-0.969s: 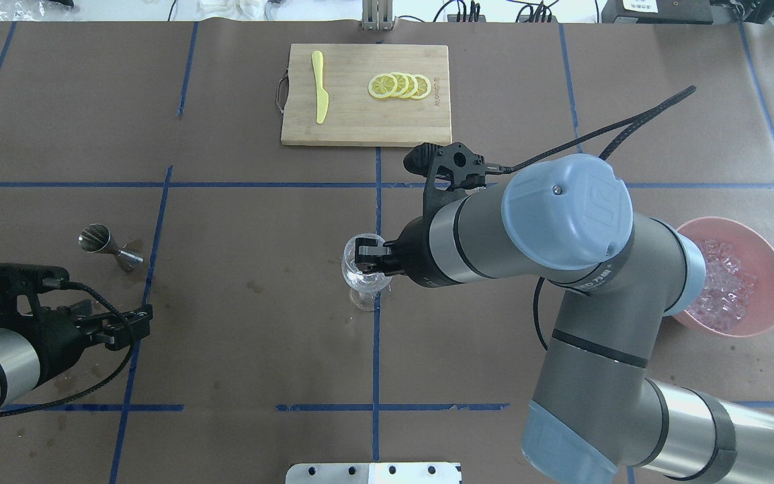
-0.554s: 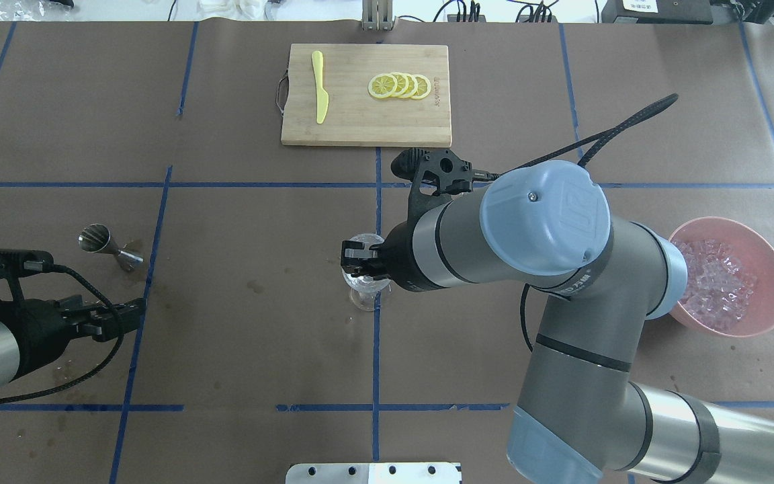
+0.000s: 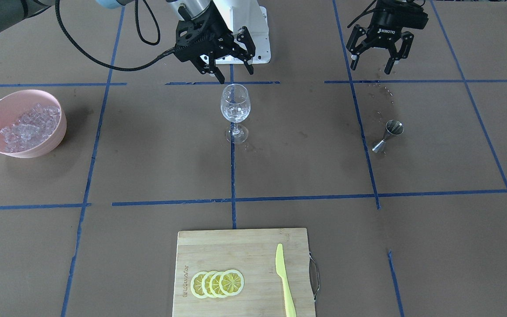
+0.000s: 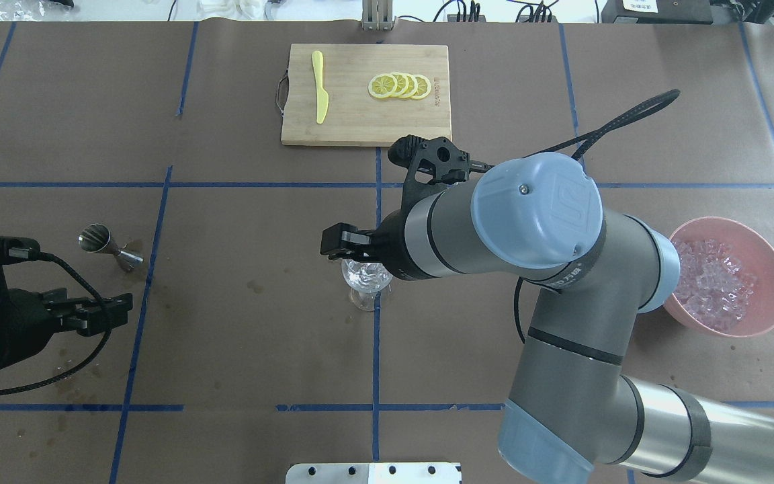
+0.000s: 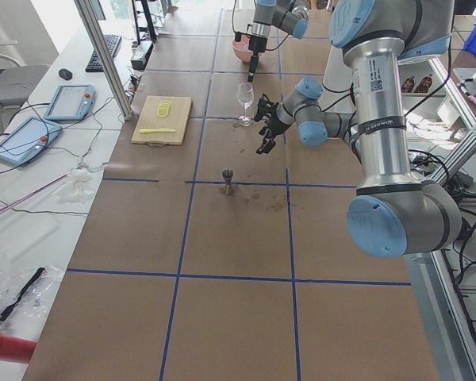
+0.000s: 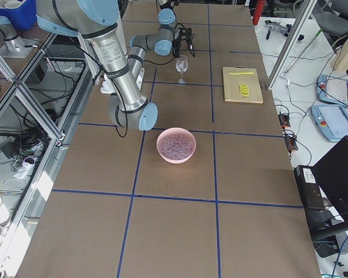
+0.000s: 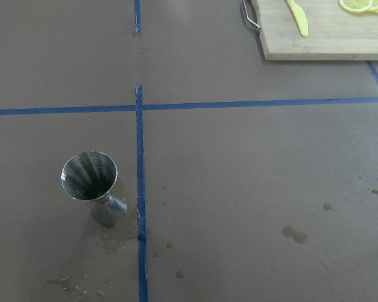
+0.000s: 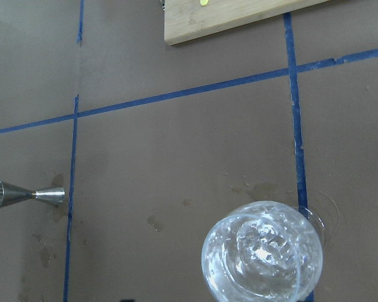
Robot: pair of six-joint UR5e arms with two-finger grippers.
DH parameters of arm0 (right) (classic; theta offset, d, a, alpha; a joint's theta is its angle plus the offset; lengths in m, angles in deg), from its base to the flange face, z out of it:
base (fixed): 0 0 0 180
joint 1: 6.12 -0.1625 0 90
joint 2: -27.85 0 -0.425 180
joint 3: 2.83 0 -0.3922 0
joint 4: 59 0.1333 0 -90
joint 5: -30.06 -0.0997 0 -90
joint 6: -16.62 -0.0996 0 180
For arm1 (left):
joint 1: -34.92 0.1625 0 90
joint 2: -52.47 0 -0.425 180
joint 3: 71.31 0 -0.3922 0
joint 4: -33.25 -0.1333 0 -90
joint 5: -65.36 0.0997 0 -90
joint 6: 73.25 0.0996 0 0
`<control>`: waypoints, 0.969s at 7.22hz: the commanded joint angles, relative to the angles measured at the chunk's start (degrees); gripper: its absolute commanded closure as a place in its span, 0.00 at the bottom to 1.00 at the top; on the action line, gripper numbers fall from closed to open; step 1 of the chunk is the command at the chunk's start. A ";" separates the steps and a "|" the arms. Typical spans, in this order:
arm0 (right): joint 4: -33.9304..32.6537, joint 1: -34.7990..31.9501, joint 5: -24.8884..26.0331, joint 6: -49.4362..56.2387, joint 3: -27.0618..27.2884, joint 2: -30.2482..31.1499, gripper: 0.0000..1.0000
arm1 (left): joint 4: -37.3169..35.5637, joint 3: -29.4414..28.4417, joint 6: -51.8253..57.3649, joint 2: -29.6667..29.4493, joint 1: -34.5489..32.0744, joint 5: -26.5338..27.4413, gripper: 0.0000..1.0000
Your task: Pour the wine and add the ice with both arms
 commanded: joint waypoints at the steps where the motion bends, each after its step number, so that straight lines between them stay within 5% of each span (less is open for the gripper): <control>1: -0.35 -1.67 -0.53 0.09 0.38 0.05 0.00 | -0.87 0.76 4.96 -0.42 -5.58 -4.98 0.00; 5: -15.96 -11.49 -6.58 8.92 5.13 2.06 0.00 | -4.10 -3.00 18.79 -6.28 -24.92 -24.49 0.00; 7: -21.60 -20.00 -13.33 26.97 4.96 7.48 0.00 | -20.21 -7.56 28.15 -19.51 -33.78 -29.69 0.00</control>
